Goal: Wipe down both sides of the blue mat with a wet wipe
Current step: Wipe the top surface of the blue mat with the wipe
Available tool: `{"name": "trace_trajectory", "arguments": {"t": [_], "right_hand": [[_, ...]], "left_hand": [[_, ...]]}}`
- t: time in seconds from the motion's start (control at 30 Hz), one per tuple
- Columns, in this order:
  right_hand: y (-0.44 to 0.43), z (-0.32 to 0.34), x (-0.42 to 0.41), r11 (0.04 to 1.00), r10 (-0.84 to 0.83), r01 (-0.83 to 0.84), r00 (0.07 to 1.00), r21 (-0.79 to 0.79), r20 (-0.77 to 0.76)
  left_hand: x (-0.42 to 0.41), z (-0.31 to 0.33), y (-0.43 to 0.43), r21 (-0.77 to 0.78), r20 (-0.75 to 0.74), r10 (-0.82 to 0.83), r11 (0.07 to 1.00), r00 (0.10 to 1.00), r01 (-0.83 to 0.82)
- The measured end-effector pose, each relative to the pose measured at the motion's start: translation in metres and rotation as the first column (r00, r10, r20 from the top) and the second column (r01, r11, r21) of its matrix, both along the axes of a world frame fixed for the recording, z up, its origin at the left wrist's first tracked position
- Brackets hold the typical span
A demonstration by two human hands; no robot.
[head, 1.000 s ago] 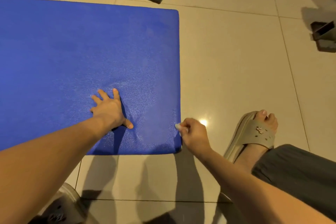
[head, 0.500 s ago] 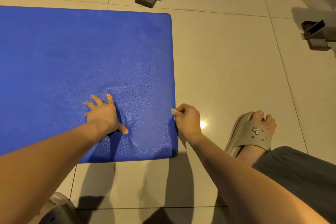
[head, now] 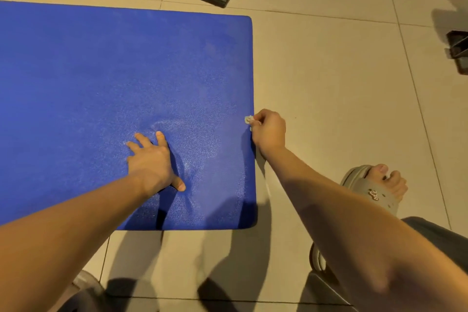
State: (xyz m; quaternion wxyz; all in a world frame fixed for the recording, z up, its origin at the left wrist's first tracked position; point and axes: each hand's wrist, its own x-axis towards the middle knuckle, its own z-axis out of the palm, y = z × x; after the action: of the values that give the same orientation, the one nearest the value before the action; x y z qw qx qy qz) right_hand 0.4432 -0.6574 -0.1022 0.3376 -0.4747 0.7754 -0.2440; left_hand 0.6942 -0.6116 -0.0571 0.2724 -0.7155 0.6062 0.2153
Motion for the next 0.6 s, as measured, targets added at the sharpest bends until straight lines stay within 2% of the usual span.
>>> {"name": "trace_trajectory", "arguments": {"t": [0.1,0.17,0.23,0.4,0.53,0.6], "right_hand": [[0.059,0.008,-0.006,0.992,0.126,-0.125,0.991,0.009,-0.048],[0.102,0.011,-0.014,0.975,0.217,-0.216,0.976,0.058,-0.017],[0.109,0.007,-0.019,0.968,0.238,-0.239,0.971,0.071,0.018],[0.009,-0.002,-0.005,0.991,0.107,-0.108,0.994,-0.079,-0.005],[-0.067,-0.013,-0.009,0.996,-0.061,0.064,0.997,-0.060,0.053],[-0.066,-0.012,-0.009,0.996,-0.058,0.060,0.998,-0.061,0.040]], "left_hand": [[-0.001,0.002,0.001,-0.003,0.004,-0.008,1.000,1.000,0.008],[-0.002,0.003,0.002,-0.009,0.011,-0.016,1.000,1.000,0.016],[-0.003,0.003,0.002,-0.011,0.013,-0.021,1.000,1.000,0.021],[-0.003,0.003,0.001,0.003,0.030,-0.018,1.000,0.999,0.018],[-0.001,-0.001,0.000,0.010,0.020,-0.012,1.000,1.000,0.012],[0.000,-0.001,-0.001,0.015,0.016,-0.010,1.000,1.000,0.009]]}}
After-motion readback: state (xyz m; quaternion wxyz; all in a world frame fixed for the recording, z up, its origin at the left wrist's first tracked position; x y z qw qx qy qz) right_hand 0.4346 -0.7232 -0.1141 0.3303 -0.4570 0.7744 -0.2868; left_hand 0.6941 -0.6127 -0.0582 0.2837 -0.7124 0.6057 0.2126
